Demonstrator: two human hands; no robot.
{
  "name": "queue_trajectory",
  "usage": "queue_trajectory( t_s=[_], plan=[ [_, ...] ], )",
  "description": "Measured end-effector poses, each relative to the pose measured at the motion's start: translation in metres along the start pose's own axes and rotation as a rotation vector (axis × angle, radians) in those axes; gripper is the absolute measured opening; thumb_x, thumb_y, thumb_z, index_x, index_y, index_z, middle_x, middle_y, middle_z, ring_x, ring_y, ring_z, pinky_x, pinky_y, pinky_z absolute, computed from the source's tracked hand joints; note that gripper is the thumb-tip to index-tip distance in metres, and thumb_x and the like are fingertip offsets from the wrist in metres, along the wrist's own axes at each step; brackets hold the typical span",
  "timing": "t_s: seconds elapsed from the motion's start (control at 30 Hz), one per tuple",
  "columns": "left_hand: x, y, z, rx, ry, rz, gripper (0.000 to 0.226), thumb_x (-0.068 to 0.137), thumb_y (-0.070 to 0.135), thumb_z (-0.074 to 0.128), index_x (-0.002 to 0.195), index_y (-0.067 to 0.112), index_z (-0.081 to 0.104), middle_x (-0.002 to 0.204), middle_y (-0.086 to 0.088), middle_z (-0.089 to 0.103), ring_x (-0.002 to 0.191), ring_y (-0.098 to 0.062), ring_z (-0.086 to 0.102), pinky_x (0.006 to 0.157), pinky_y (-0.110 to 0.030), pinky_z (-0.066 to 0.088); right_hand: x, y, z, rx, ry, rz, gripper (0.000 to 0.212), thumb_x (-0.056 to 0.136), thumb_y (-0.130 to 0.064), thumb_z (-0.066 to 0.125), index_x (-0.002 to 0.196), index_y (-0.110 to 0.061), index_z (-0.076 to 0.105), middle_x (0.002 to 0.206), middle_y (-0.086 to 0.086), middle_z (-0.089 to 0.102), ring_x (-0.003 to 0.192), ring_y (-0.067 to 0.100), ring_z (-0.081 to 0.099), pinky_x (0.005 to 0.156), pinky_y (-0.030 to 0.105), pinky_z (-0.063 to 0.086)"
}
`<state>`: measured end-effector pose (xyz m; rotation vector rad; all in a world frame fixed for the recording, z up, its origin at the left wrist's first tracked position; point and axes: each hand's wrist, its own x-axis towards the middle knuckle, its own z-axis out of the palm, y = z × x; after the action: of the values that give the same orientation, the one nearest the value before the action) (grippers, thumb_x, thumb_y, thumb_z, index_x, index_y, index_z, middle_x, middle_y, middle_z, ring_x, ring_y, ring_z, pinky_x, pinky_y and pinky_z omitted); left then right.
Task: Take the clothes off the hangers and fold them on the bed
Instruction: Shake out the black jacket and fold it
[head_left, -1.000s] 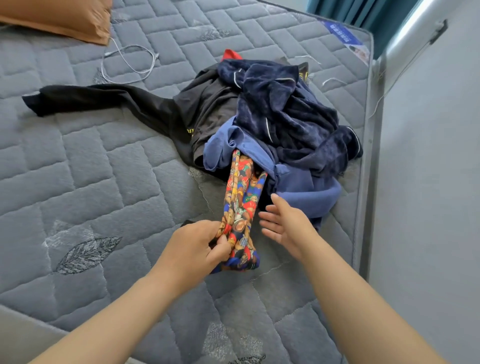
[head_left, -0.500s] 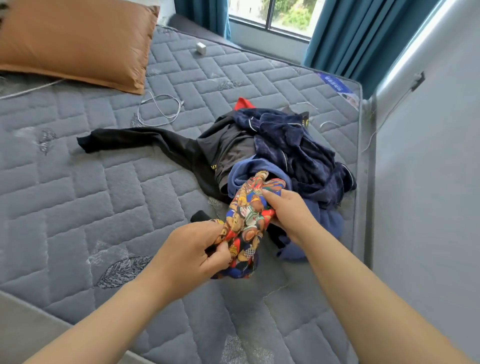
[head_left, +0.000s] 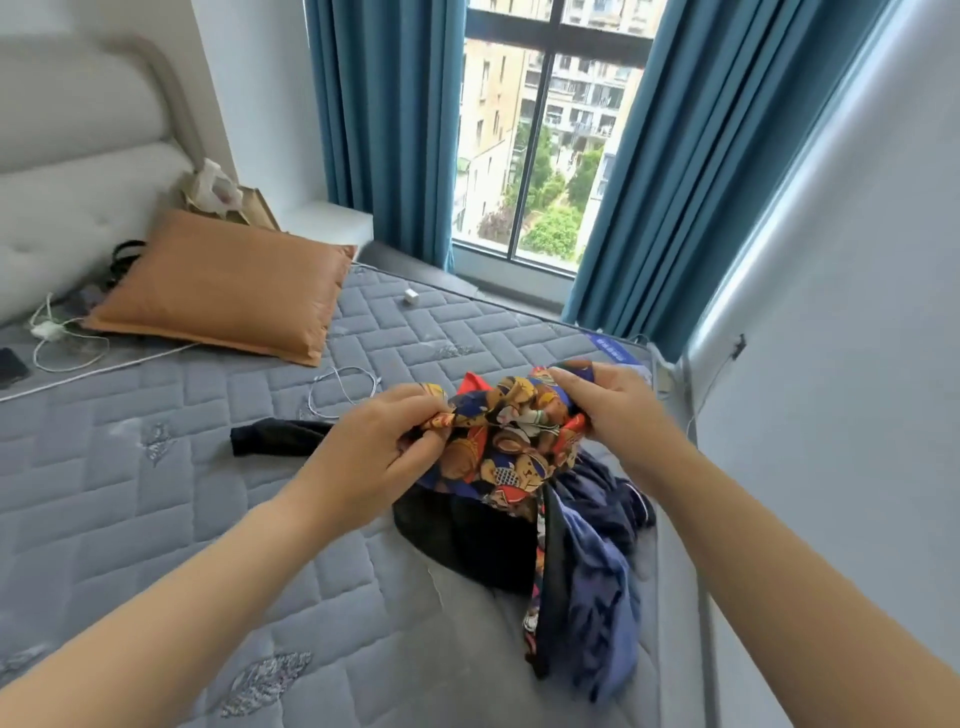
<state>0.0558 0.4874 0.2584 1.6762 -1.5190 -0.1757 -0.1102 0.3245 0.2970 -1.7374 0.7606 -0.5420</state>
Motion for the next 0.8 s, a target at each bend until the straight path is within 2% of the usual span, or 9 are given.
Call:
queue_trajectory(
  t_s=[0.1,0.2,0.27,0.33,0.43,0.6,0.7,0.8],
  plan=[
    [0.016,0.026,-0.022,0.026,0.045,0.047,0.032,0.090,0.037,0.039,0.090,0.016,0.064,0.084,0.006,0.056,0.082,-0.009,0.054,0.070,-0.034,0.045,-0.007,-0.056,-0.013,0.012,-0.008,-0.094,0.023,0.096,-0.024,0.058,0.080,-0.022,0.075,0.069,0.003,0.073,0.060,0.012,0.067,0.061,0.023,0.057],
    [0.028,0.051,-0.039,0.001,0.133,0.103,0.024,0.093,0.038,0.041,0.083,0.025,0.058,0.078,0.010,0.052,0.076,-0.008,0.052,0.063,-0.025,0.040,-0.010,-0.108,-0.024,0.041,0.017,-0.176,0.017,0.096,-0.026,0.059,0.094,-0.016,0.072,0.071,0.004,0.073,0.061,0.010,0.069,0.060,0.020,0.056],
    [0.035,0.066,-0.048,-0.014,0.171,0.126,0.024,0.095,0.037,0.043,0.083,0.024,0.059,0.078,0.009,0.052,0.075,-0.008,0.052,0.062,-0.021,0.039,-0.011,-0.137,-0.032,0.065,0.053,-0.214,0.017,0.096,-0.025,0.058,0.091,-0.016,0.071,0.071,0.004,0.073,0.061,0.010,0.069,0.055,0.018,0.054],
    [0.041,0.079,-0.056,-0.038,0.198,0.135,0.019,0.095,0.030,0.048,0.082,0.023,0.060,0.078,0.007,0.053,0.074,-0.008,0.053,0.060,-0.020,0.042,-0.013,-0.159,-0.039,0.080,0.097,-0.236,0.019,0.097,-0.026,0.057,0.087,-0.016,0.070,0.071,0.003,0.073,0.061,0.010,0.070,0.052,0.017,0.052],
    [0.047,0.095,-0.066,-0.075,0.234,0.140,0.016,0.095,0.015,0.055,0.087,0.029,0.059,0.084,0.008,0.053,0.079,-0.004,0.053,0.061,-0.009,0.044,-0.019,-0.183,-0.048,0.130,0.135,-0.258,0.019,0.097,-0.025,0.056,0.088,-0.015,0.070,0.072,0.002,0.073,0.063,0.011,0.070,0.052,0.018,0.052],
    [0.053,0.112,-0.078,-0.100,0.279,0.118,0.005,0.093,0.014,0.058,0.094,0.015,0.063,0.087,0.001,0.057,0.082,-0.011,0.057,0.065,-0.012,0.049,-0.027,-0.209,-0.058,0.084,0.171,-0.306,0.021,0.099,-0.023,0.052,0.102,-0.011,0.069,0.086,0.010,0.072,0.072,0.016,0.069,0.067,0.026,0.055],
    [0.057,0.123,-0.081,-0.182,0.333,0.107,0.022,0.088,0.018,0.065,0.109,0.017,0.060,0.102,0.000,0.058,0.089,-0.013,0.064,0.071,-0.021,0.057,-0.032,-0.223,-0.061,0.068,0.178,-0.356,0.022,0.101,-0.018,0.048,0.113,-0.010,0.065,0.086,0.006,0.071,0.065,0.009,0.066,0.063,0.021,0.054],
    [0.059,0.132,-0.078,-0.165,0.503,0.120,0.054,0.078,0.022,0.076,0.123,0.022,0.046,0.116,0.004,0.044,0.089,-0.004,0.062,0.070,-0.014,0.054,-0.034,-0.238,-0.064,0.061,0.205,-0.389,0.024,0.101,-0.015,0.048,0.118,-0.008,0.062,0.092,0.006,0.071,0.071,0.011,0.067,0.077,0.028,0.059]
  ],
)
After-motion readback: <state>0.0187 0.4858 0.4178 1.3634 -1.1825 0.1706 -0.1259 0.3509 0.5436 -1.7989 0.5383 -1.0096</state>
